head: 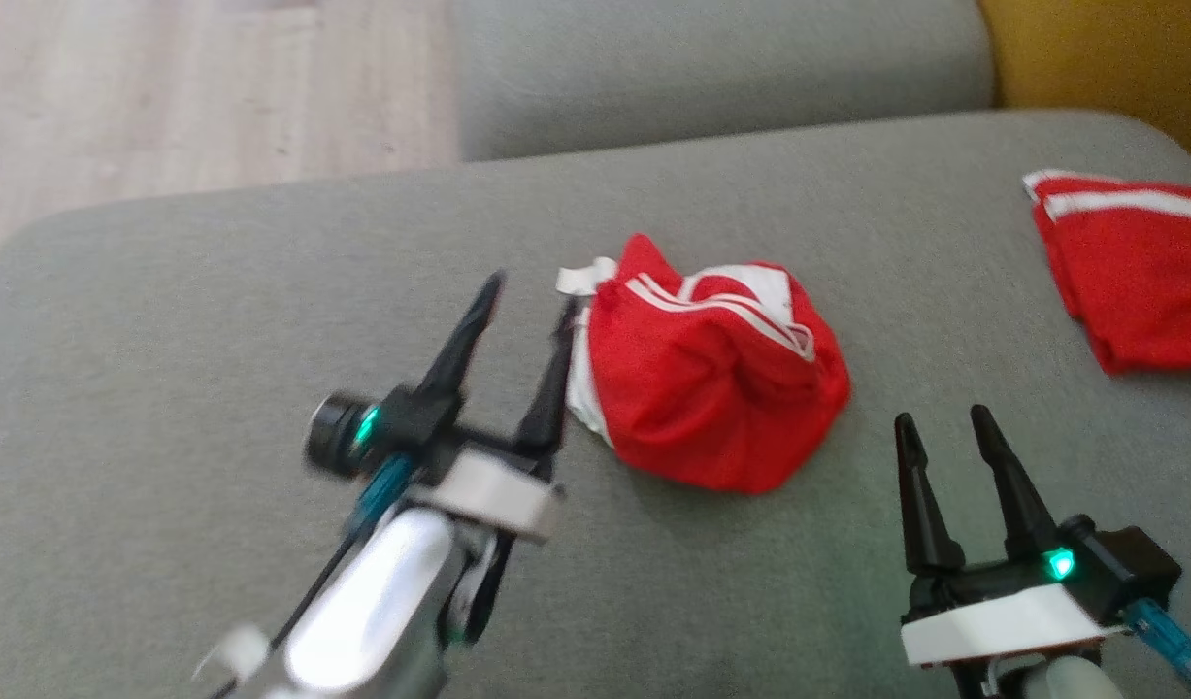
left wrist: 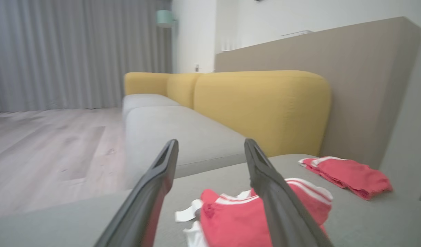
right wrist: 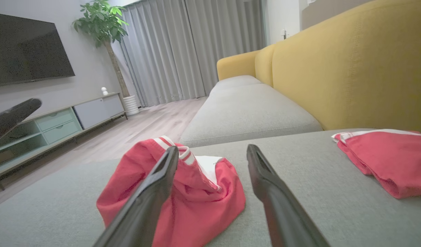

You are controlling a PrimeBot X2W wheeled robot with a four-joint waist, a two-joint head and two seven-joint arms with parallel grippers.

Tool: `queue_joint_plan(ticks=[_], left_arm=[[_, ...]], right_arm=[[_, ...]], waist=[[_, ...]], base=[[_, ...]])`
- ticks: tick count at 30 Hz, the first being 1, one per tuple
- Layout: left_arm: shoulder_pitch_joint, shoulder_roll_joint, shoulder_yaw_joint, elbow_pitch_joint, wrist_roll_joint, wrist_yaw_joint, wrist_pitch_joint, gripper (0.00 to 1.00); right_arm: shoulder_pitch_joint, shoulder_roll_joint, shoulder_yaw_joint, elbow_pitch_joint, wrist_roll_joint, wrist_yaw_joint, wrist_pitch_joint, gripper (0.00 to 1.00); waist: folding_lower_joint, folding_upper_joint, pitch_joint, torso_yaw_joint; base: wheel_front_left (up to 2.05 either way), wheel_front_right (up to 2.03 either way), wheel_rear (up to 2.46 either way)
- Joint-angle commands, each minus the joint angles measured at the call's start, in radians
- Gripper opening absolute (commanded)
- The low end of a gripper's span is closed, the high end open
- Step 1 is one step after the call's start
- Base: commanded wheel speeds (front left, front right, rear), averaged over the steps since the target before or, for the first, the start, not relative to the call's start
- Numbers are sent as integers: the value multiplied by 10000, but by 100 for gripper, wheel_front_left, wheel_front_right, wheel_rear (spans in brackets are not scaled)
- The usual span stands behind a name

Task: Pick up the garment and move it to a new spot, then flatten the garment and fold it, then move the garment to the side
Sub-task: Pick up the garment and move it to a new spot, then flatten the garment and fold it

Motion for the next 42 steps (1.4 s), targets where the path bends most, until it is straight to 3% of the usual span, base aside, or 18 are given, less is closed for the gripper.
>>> queue_joint_plan(ticks=[1, 5, 11, 21, 32, 42], left_arm=[[68, 271, 664, -563, 124, 157, -77, 100], [1655, 501, 1656, -1725, 552, 446, -78, 100], [4011, 466, 2907, -3024, 1130, 410, -79, 100], [6431, -65, 3683, -3769, 2716, -548, -79, 100], [6726, -401, 4367, -3745, 3257, -1116, -79, 100], [6777, -572, 4599, -3683, 3496, -1359, -80, 100]], right_arm=[[-252, 24, 127, -266, -73, -7, -108, 100], [-172, 58, -96, -191, -103, -7, -108, 100], [182, 85, -207, -184, -190, -7, -108, 100], [1197, 97, -531, -59, -118, -7, -109, 100], [1186, 98, -517, -36, -80, -7, -109, 100], [1228, 98, -485, -21, -66, -7, -109, 100]], waist=[[3, 0, -544, 574], [3, 0, -872, 886], [3, 0, -1224, 1199], [3, 0, -1658, 1335], [3, 0, -1721, 1098], [3, 0, -1763, 1109]], base=[[0, 0, 0], [0, 0, 0], [0, 0, 0], [0, 0, 0], [0, 0, 0], [0, 0, 0]])
